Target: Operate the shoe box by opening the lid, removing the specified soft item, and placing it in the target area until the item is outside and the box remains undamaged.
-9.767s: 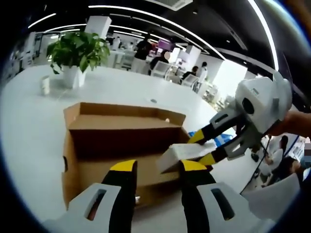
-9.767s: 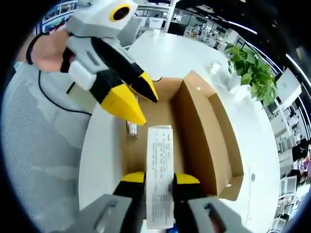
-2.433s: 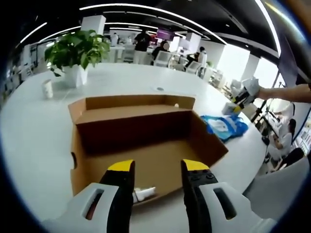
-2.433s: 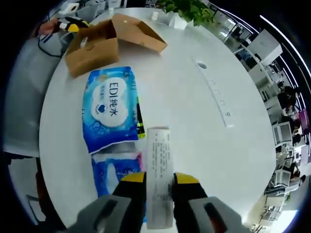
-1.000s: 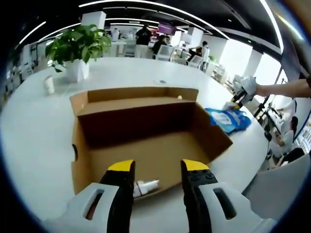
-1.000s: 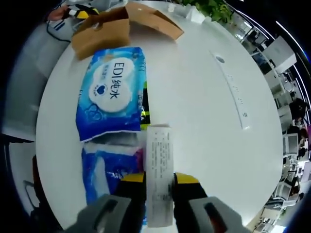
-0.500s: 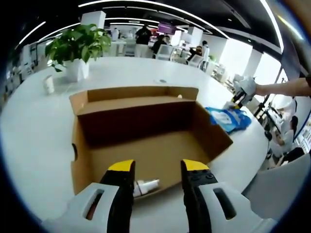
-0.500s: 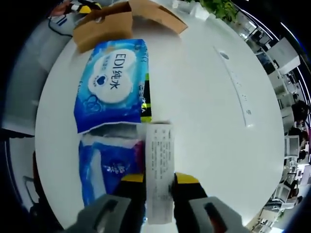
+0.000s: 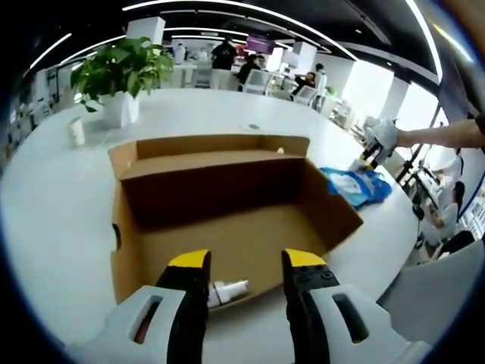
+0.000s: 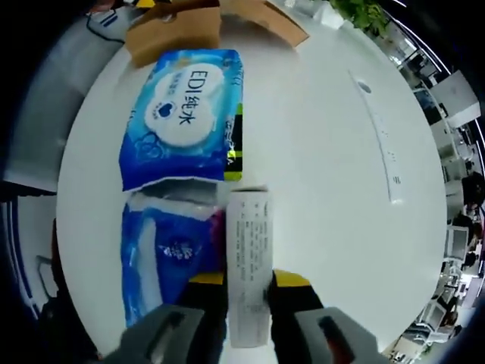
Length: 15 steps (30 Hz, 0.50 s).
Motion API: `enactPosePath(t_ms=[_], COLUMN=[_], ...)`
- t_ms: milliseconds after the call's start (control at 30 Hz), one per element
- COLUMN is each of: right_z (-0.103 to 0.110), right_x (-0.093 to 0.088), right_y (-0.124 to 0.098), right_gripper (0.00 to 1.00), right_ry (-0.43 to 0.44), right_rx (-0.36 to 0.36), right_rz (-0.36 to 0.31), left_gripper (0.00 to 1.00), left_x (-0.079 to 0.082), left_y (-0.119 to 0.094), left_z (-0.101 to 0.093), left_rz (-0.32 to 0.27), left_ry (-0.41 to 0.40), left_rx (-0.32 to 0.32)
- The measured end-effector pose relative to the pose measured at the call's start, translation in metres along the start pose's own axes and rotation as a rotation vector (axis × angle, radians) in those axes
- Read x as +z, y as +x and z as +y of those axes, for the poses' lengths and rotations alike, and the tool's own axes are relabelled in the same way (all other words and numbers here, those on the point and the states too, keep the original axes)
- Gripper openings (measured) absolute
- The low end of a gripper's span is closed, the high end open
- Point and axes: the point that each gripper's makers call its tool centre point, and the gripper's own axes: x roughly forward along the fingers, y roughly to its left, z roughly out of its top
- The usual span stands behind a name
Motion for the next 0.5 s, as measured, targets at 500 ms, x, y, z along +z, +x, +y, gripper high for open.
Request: enactPosePath(t_ms=[500], right_z=[-0.0043], right_x=[-0.0041], right_y=[-0.0013], right_gripper=[0.22], right_ry=[0.067], right_rx=[-0.021], right_rz=[-0.004], left_gripper=[0.38], left_x=[0.0013], left_y=[0.0004], left_z=[-0.0021], left_rz=[-0.003], left_ry=[0.0], left_rx=[-0.005])
